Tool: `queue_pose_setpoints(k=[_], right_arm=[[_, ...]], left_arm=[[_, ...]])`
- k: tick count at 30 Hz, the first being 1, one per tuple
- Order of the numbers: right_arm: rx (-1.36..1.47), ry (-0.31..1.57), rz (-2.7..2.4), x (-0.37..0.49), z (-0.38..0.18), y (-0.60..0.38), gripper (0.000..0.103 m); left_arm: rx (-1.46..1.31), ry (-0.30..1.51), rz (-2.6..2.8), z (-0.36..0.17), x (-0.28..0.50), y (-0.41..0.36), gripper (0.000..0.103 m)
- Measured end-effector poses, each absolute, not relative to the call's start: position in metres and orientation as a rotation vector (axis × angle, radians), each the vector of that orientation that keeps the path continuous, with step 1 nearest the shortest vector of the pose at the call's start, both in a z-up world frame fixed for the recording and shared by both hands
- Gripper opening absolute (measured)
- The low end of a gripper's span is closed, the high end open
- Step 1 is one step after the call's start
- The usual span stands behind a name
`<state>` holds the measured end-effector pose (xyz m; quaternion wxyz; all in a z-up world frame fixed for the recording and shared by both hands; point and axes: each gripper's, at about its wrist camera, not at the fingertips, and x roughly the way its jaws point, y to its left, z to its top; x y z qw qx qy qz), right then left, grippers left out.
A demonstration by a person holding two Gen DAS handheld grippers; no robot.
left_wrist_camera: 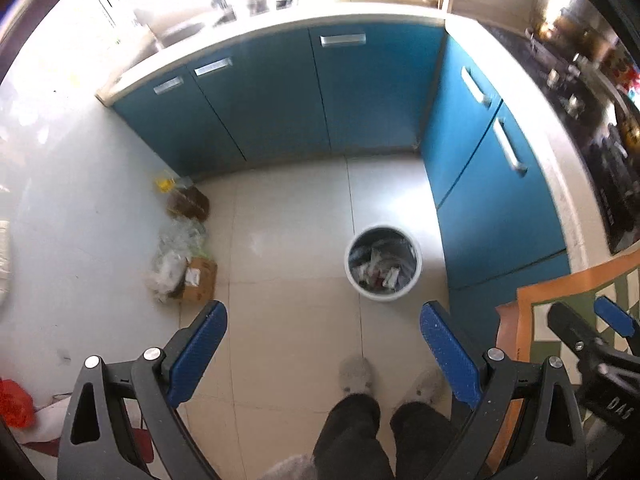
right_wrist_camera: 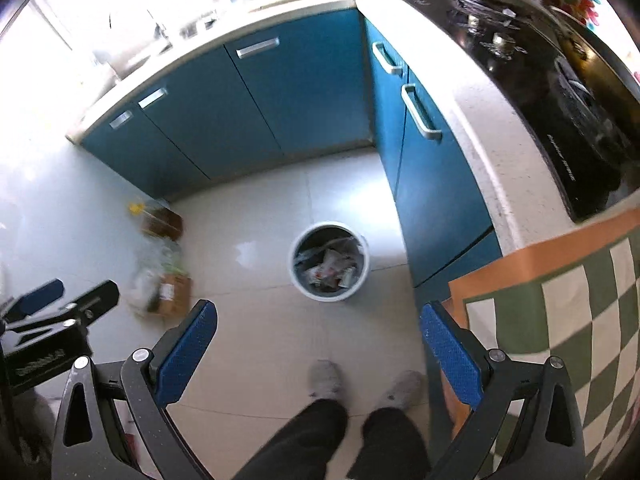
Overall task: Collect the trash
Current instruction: 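Lift both tools from the bin back toward the counter, then grasp the green pepper with the left gripper while the right grasps the yellow spice box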
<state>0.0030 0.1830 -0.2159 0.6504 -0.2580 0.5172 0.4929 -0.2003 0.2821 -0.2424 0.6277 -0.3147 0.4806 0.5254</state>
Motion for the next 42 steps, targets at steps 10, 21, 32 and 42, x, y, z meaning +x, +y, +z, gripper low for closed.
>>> queue_pose_setpoints(k=[10,21,32,42], right_arm=[[-0.280,1.178,0.881,0.137,-0.164,0.095,0.103],[-0.252,1.228,0.461,0.409,-0.208,-0.048,0.101],[-0.472,1.297,0.484,0.501,-0.281,-0.038,0.071],[-0.346,1.255,0.314,0.512,-0.264,-0.130,0.065]], left_arm=[[-0.546,1.038,1.079,-0.194,-0.060,0.268,0.099],[-0.395,1.247,0.806,-0.258,0.224,0.204,0.099],[-0.398,1.389,0.671,-0.319,0.345,0.145,0.099],[-0.578,1.411,0.422,-0.337,0.397,0.102,0.079]])
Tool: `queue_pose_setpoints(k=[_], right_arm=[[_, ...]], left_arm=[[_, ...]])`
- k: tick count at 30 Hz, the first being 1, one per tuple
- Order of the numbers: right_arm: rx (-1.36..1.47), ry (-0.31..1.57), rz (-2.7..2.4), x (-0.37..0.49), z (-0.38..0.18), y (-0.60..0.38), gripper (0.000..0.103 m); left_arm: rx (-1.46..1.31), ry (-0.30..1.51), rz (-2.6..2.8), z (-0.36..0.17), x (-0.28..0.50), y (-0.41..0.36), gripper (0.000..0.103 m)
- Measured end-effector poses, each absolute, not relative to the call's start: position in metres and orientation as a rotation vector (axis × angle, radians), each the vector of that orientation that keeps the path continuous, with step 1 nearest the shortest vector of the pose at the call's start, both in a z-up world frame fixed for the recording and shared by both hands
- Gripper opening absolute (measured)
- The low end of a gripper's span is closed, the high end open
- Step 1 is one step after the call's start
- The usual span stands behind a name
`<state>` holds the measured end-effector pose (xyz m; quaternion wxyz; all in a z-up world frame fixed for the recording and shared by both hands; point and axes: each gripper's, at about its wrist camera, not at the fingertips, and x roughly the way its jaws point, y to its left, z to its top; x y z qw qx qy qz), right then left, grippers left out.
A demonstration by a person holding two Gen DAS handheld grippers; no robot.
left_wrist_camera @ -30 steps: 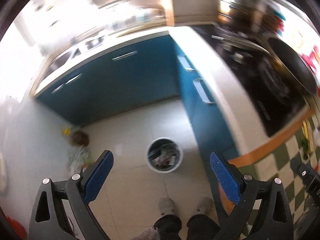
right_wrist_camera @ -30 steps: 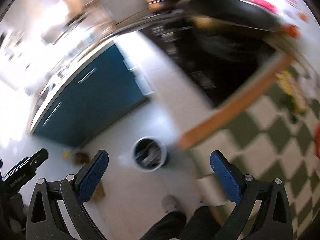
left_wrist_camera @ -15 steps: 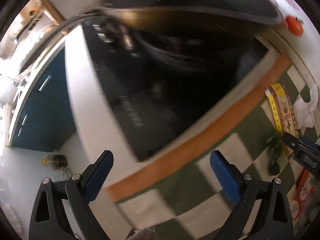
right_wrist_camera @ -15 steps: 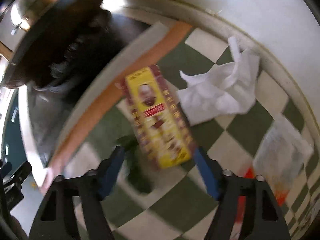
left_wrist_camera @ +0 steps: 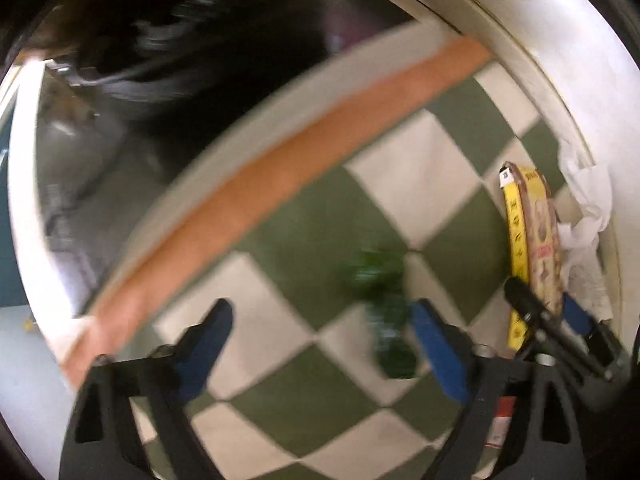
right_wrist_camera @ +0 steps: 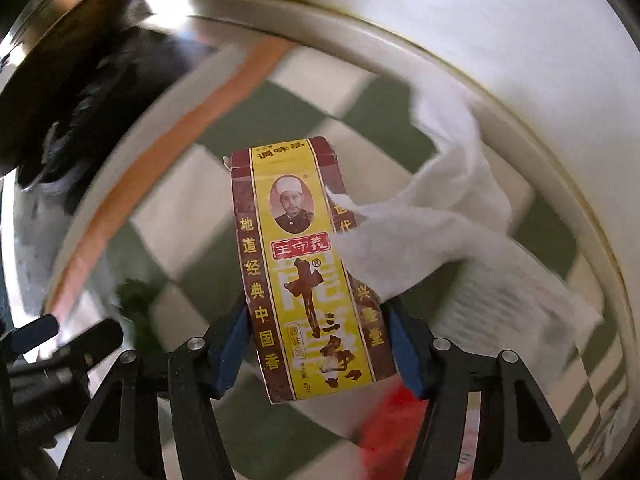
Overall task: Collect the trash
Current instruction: 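Grasp the green pepper with the left gripper while the right grasps the yellow spice box, then carry the green pepper and yellow spice box to the bin and release both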
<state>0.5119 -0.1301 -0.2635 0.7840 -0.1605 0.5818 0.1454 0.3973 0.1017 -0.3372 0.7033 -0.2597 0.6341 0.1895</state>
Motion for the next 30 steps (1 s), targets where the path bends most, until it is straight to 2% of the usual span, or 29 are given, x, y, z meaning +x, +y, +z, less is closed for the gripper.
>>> queue_pose_setpoints(k=[2,3,5,12,18,23,30], right_arm=[[-0.343,1.261,0.287,0.512,-0.266,-0.143,0.065],[-0.339,1.261,0.277,0.512,-0.266,-0.148,0.065],[-0.330,1.253,0.257,0.510,-0.265,-0.155,0.064],[-0.267,1.205,0.263,0.475,-0.236,-0.148,0.063],[-0.244,1.164,0.380,0.412,-0.200,-0.113,0.063],[-0.258,1.176,0.537,0.338,-0.194,-0.057,0.063],[-0.309,1.286,0.805,0.203,-0.238,0.072,0.062]], left_arm=[[-0.567,1.438,0.385,-0.344,0.407,0.088,0.059],[-0.514,1.435,0.397,-0.342,0.411,0.082,0.054],[-0.437,1.424,0.396,-0.338,0.416,0.073,0.015],[-0.381,1.360,0.401,-0.310,0.386,0.086,0.012],[-0.334,1.265,0.443,-0.268,0.316,0.116,0.011],[-0.418,1.228,0.535,-0.252,0.225,0.167,0.011],[-0.611,1.256,0.737,-0.288,0.056,0.269,0.011]])
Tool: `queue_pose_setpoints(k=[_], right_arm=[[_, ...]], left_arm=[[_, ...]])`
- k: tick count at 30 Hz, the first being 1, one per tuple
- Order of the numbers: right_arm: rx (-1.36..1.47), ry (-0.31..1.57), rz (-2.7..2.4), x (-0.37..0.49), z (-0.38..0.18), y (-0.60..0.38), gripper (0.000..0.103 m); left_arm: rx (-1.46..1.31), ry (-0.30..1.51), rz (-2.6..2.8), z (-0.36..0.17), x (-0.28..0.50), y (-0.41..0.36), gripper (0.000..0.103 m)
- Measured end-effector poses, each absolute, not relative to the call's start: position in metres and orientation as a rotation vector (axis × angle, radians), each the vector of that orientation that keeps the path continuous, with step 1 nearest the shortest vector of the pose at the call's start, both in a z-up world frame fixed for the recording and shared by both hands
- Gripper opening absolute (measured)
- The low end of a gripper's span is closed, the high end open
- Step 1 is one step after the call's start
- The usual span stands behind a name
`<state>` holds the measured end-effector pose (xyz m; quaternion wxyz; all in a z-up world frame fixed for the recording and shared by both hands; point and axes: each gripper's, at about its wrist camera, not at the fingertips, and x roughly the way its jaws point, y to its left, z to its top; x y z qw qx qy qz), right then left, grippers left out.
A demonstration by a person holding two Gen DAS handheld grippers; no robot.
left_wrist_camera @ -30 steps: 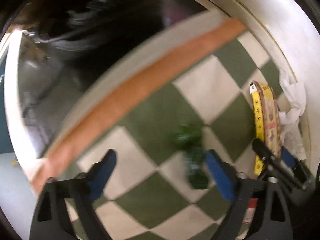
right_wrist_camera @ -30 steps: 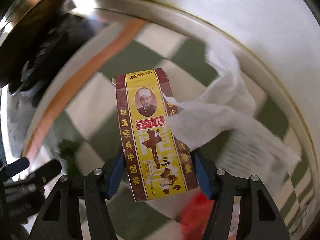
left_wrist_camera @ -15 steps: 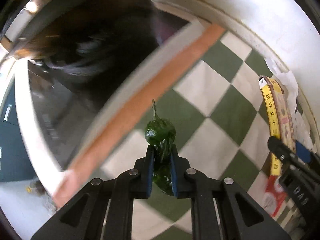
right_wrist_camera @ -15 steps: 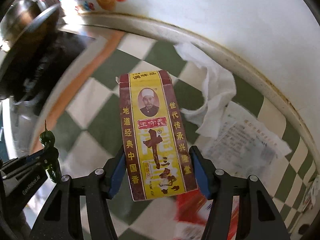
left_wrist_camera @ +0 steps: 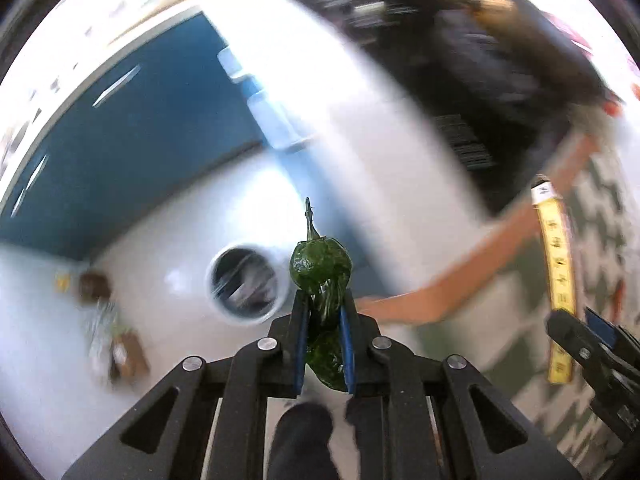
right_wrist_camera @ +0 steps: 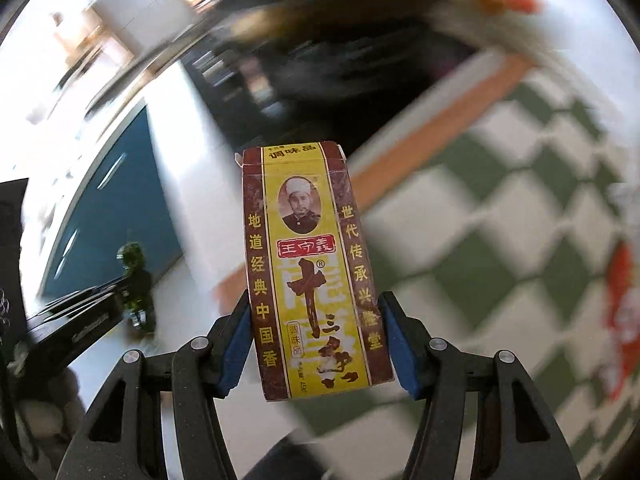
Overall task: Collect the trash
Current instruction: 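Carry the green pepper and yellow spice box to the bin and release both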
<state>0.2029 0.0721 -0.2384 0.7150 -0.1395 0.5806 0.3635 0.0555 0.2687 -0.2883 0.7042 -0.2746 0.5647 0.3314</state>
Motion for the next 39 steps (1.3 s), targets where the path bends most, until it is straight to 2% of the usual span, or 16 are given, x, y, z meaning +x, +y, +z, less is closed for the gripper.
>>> queue_pose_setpoints(k=[5,11,16,18,20,23,24,25,26,27,28,29,33,39], right_arm=[[-0.427,1.351,0.942,0.099,-0.303,0.159,0.062],[-0.546,1.460,0.911,0.034,-0.468,0.230,0.062],[-0.577,1.581,0.851,0.027,-0.620,0.265,0.062],[-0.598,1.605,0.834,0.027,-0.671,0.278,0.062],[-0.619,1.617,0.836,0.027,-0.709,0.288,0.062],[-0.675,1.639,0.849,0.032,-0.757,0.305,0.062],[-0.699,1.642,0.855,0.033,-0.771,0.310,0.064],[-0.726,1.650,0.856,0.035,-0.784,0.315,0.064],[-0.738,1.655,0.853,0.036,-0.793,0.316,0.064],[-0.742,1.662,0.855,0.037,-0.801,0.317,0.071],[-0.741,1.668,0.857,0.038,-0.806,0.318,0.092],[-0.743,1.665,0.857,0.041,-0.811,0.320,0.101],[-0.725,1.623,0.862,0.046,-0.797,0.318,0.103],[-0.794,1.481,0.838,0.048,-0.735,0.310,0.103]], left_arm=[[-0.822,1.317,0.875,-0.373,-0.063,0.344,0.011],[-0.999,1.412,0.907,-0.533,-0.133,0.405,0.012],[-1.199,1.434,0.783,-0.680,-0.136,0.439,0.012],[-1.217,1.439,0.755,-0.715,-0.132,0.446,0.012],[-1.252,1.437,0.734,-0.751,-0.128,0.455,0.017],[-1.282,1.431,0.709,-0.793,-0.127,0.462,0.017],[-1.287,1.436,0.710,-0.802,-0.127,0.464,0.017],[-1.285,1.436,0.716,-0.810,-0.127,0.467,0.022],[-1.278,1.436,0.724,-0.813,-0.129,0.471,0.042],[-1.266,1.429,0.741,-0.815,-0.131,0.473,0.057],[-1.257,1.423,0.754,-0.815,-0.133,0.475,0.088],[-1.245,1.418,0.768,-0.813,-0.135,0.477,0.099],[-1.180,1.408,0.833,-0.788,-0.145,0.475,0.099],[-0.994,1.372,0.974,-0.713,-0.157,0.456,0.099]])
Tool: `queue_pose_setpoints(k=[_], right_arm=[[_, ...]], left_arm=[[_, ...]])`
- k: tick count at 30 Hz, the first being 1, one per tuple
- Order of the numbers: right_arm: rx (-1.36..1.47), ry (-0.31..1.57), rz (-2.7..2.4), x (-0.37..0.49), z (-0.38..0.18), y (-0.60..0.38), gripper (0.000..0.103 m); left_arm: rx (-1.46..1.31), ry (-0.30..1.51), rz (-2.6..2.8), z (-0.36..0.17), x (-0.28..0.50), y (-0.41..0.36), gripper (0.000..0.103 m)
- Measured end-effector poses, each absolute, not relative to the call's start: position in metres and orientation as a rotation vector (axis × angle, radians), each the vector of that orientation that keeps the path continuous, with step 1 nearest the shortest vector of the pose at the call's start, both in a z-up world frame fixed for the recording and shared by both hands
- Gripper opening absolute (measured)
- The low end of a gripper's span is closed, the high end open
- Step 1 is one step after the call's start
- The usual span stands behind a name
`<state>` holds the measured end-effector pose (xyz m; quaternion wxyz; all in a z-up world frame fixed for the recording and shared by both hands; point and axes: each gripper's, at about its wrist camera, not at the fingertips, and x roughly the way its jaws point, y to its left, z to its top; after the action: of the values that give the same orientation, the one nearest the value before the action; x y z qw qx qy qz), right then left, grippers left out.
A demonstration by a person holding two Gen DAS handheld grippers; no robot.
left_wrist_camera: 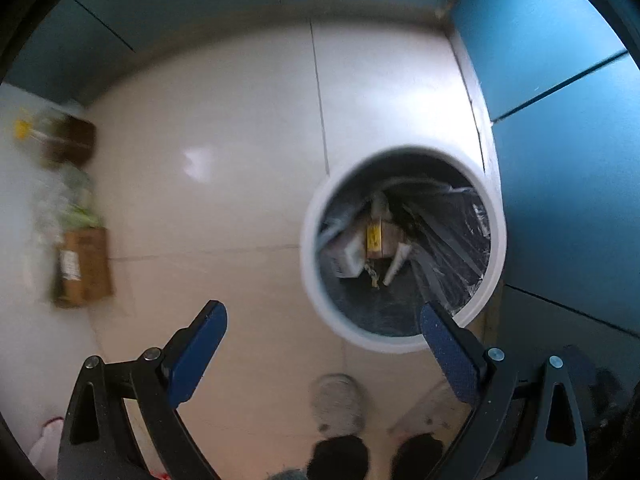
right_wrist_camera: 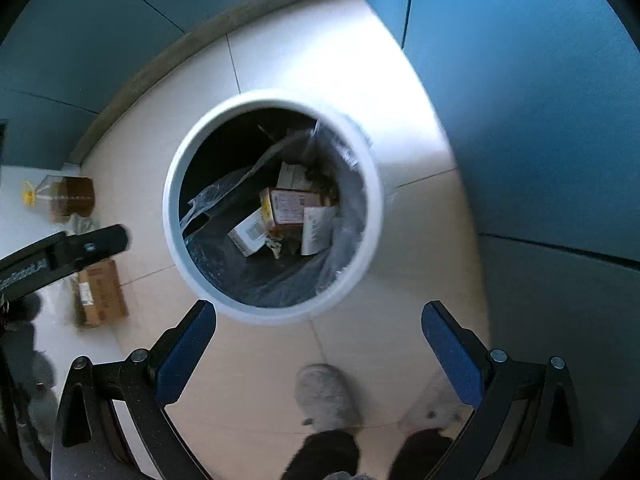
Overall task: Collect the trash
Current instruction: 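Lift both tools from the bin back toward the counter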
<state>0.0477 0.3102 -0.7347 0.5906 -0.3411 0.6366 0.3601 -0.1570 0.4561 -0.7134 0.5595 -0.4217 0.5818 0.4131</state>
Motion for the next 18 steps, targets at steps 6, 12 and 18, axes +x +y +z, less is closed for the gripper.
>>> queue_pose_setpoints(k=[6,12,18], right_arm=[[-0.822,1.381,0.843,0.038,-0.645,0.302,0.103],[-0.779,1.283,0.858,0.035,-0.528,0.281,0.103],[-0.747,1.181,0.918,0.024,-0.407,0.254,0.103]], left_arm=[[-0.890,1.336,1.045,-0.615,-0.166,0.428,0.099],[-0.858,1.250,1.059,-0.505,-0.173,0.395,0.099],[-0.836,1.157,1.063,-0.405,-0.178,0.351,0.099]])
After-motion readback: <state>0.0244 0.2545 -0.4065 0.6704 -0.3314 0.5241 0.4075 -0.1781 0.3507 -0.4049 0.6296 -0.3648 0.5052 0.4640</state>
